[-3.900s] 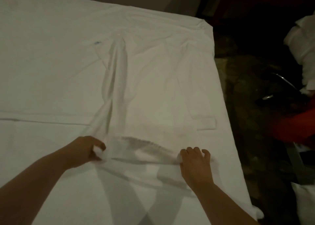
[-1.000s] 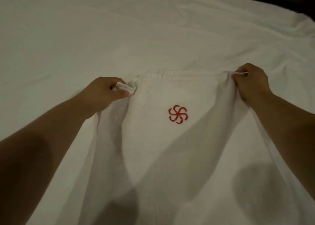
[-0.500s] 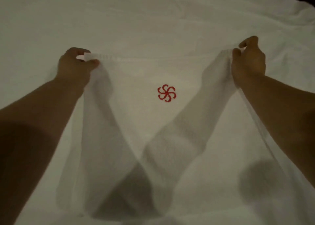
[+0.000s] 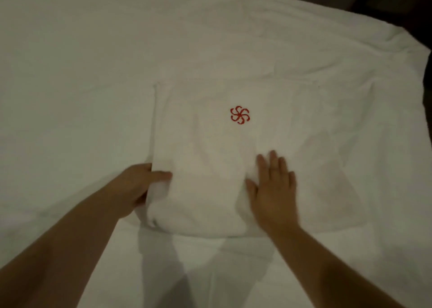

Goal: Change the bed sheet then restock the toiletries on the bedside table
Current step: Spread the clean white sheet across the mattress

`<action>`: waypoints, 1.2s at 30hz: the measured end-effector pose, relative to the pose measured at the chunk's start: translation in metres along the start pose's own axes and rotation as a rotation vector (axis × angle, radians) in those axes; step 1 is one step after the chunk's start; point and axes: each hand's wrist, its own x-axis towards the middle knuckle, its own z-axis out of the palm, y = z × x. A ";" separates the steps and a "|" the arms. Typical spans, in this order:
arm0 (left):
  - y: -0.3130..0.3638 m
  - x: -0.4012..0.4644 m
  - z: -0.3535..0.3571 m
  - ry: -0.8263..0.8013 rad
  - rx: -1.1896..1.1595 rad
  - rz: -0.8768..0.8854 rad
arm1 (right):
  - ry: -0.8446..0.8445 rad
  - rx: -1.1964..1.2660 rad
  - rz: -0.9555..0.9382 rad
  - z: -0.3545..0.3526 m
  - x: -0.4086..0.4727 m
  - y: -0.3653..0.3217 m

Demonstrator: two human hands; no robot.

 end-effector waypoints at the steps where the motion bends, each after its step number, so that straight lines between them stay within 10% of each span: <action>1: -0.011 -0.010 0.000 -0.010 -0.004 -0.019 | -0.012 0.018 -0.050 0.000 -0.016 -0.013; 8: -0.065 -0.062 0.015 0.188 0.245 0.095 | 0.014 0.084 -0.479 -0.004 -0.093 -0.080; 18: -0.027 -0.082 0.000 0.118 0.196 0.489 | 0.233 0.088 -0.371 -0.039 -0.072 -0.090; 21: -0.027 -0.075 -0.010 0.243 0.395 0.431 | 0.158 0.068 -0.434 -0.031 -0.082 -0.086; 25: -0.061 -0.063 -0.013 0.415 0.102 0.207 | -0.007 0.059 -0.466 -0.017 -0.103 -0.072; 30: -0.062 -0.064 0.015 0.184 -0.212 0.020 | 0.101 0.065 -0.086 -0.022 -0.089 -0.027; 36: -0.062 -0.056 0.017 0.195 -0.354 -0.037 | 0.136 0.546 1.184 -0.059 -0.063 0.055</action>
